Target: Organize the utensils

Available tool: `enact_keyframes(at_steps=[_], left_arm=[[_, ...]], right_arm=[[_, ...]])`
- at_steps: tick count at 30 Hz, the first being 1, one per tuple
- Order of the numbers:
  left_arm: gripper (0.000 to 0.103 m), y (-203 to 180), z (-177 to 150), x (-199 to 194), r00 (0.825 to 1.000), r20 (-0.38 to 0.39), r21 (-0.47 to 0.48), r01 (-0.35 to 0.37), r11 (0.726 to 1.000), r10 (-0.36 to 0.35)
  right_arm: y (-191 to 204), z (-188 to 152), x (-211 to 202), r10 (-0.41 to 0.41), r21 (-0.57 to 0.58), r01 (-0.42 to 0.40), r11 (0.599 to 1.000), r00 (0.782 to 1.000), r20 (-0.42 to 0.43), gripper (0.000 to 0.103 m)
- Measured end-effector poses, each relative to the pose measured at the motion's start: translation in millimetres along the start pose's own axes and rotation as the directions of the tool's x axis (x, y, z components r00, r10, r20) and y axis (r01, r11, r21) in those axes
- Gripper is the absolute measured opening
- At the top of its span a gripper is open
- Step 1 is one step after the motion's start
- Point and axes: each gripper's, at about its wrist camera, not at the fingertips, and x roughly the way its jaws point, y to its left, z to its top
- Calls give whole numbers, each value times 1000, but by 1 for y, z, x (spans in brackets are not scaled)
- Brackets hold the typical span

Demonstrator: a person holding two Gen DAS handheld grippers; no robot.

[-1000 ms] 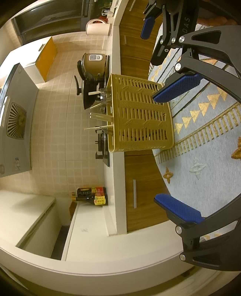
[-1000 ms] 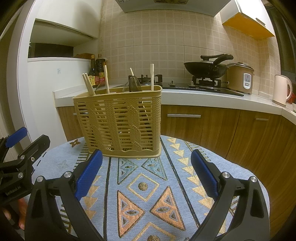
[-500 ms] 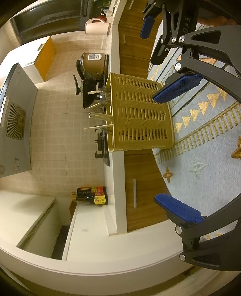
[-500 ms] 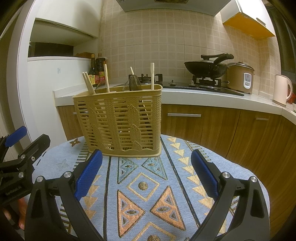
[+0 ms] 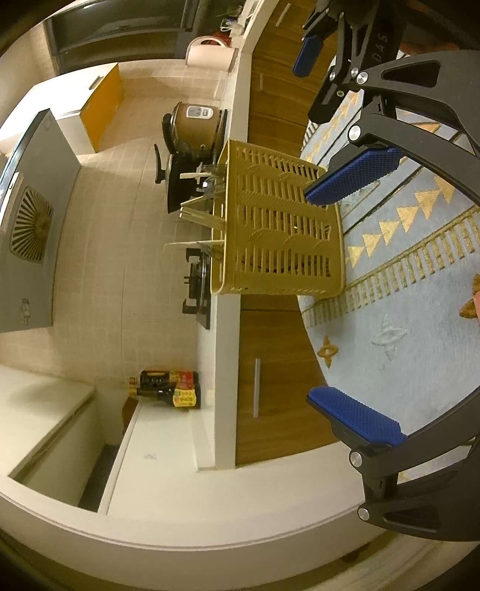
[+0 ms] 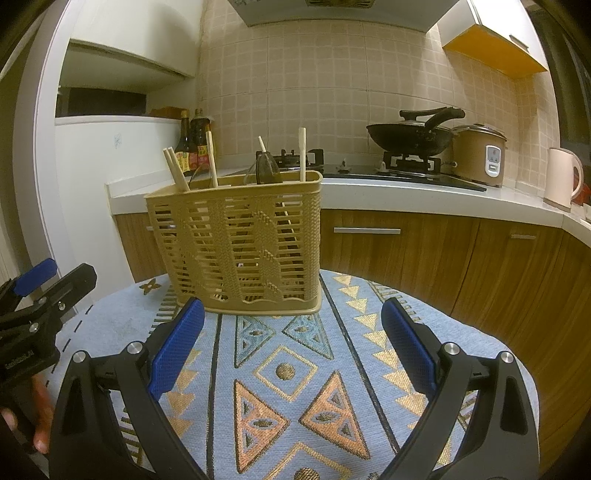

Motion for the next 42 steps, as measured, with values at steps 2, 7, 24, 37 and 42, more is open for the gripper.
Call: enact_keyframes(at_steps=[2, 7, 24, 37, 42], left_arm=[[96, 0, 0, 0, 1000, 1, -5, 10, 1000, -10], [96, -4, -1, -2, 1000, 14, 8, 11, 1000, -11], [96, -6, -1, 0, 1000, 6, 5, 21, 1000, -21], [96, -11, -3, 3, 1000, -5, 24, 13, 1000, -13], [96, -11, -4, 2, 1000, -8, 20, 13, 1000, -12]], right_arm=[[-1, 0, 1, 0, 0, 0, 1000, 1000, -7, 92], [0, 0, 1, 1, -5, -1, 1000, 1000, -7, 92], [-1, 0, 1, -8, -5, 8, 1000, 1000, -3, 93], [-2, -1, 2, -10, 0, 10, 1000, 1000, -9, 95], [-3, -1, 3, -9, 6, 9, 1000, 1000, -14, 95]])
